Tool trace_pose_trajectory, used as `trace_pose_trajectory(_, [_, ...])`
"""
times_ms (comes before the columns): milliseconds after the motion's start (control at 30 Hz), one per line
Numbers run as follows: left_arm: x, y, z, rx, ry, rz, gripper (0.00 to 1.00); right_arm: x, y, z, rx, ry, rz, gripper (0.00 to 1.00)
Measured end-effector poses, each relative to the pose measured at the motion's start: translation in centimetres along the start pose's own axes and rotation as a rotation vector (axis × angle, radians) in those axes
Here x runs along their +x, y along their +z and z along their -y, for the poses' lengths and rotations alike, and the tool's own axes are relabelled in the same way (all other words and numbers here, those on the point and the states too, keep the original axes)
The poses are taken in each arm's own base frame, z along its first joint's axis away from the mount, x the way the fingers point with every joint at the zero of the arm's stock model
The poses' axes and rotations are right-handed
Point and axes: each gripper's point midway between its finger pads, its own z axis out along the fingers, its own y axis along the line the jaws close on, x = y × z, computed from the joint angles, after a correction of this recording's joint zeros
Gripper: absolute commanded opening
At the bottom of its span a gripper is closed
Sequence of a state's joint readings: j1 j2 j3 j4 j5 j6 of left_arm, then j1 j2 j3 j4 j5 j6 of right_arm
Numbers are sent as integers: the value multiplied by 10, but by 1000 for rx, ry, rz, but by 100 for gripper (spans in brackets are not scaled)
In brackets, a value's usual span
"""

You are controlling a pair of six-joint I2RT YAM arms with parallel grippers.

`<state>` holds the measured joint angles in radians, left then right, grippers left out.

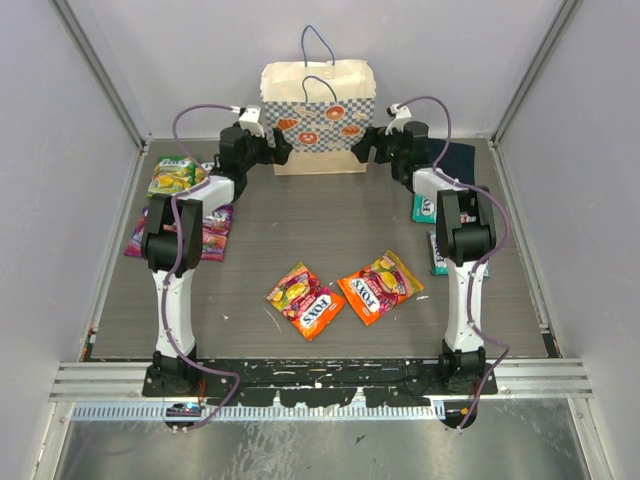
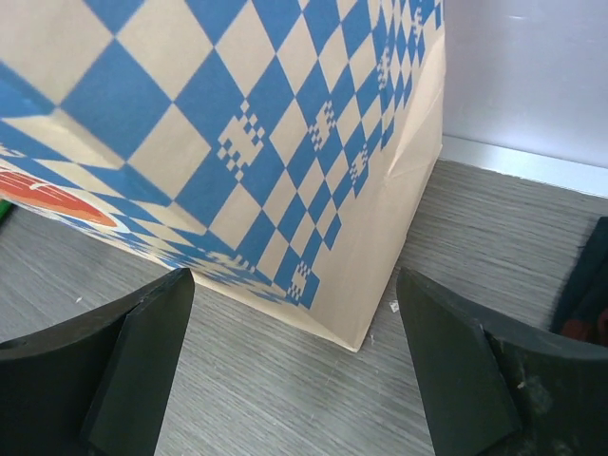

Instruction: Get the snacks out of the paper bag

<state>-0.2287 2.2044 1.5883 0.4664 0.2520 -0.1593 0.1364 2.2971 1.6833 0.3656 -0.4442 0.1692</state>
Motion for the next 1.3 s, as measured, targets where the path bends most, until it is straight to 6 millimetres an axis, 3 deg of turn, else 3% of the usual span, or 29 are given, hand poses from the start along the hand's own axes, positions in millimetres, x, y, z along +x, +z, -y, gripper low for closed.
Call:
trace_pose_trajectory(133, [0, 0, -1, -5, 0, 0, 98, -2, 0, 4, 26, 13, 8, 96])
trace_pose_trajectory(233, [10, -7, 0, -7, -5, -16, 98, 2, -4, 7, 55, 35, 1, 100])
trace_pose_trajectory(433, [35, -53, -6, -93, -15, -77, 98, 11, -39, 6, 164, 130, -30, 100])
trace_pose_trajectory(533, [26, -74, -13, -165, 2, -65, 98, 4, -60, 6, 235, 178, -19, 100])
trace_pose_trajectory(700, [-9, -110, -26, -306, 22, -2, 98, -5, -103, 3, 355, 268, 19, 100])
trace_pose_trajectory(767, [-19, -131, -28, -359, 11, 24, 98, -5, -117, 1, 398, 311, 27, 100])
trace_pose_trajectory(900, [-20, -182, -22, -421, -97, 41, 98, 6, -155, -8, 525, 401, 23, 100])
trace_pose_trajectory(933, [-18, -195, -17, -425, -146, 34, 98, 10, -164, -14, 562, 409, 25, 100])
trace_pose_trajectory(1033, [-15, -222, 5, -414, -249, 11, 98, 25, -181, -64, 574, 393, 8, 100])
trace_pose_trajectory(1100, [-7, -237, 36, -373, -292, -15, 98, 41, -188, -109, 529, 362, -22, 100])
trace_pose_trajectory(1133, [-1, -243, 53, -344, -300, -33, 98, 46, -194, -115, 533, 358, -28, 100])
trace_pose_trajectory(1167, [7, -248, 70, -313, -309, -57, 98, 61, -195, -149, 478, 328, -68, 100])
trace_pose_trajectory(1200, [20, -256, 89, -280, -313, -98, 98, 73, -199, -166, 457, 304, -99, 100])
trace_pose_trajectory(1300, [53, -280, 123, -226, -317, -206, 98, 109, -214, -195, 432, 237, -191, 100])
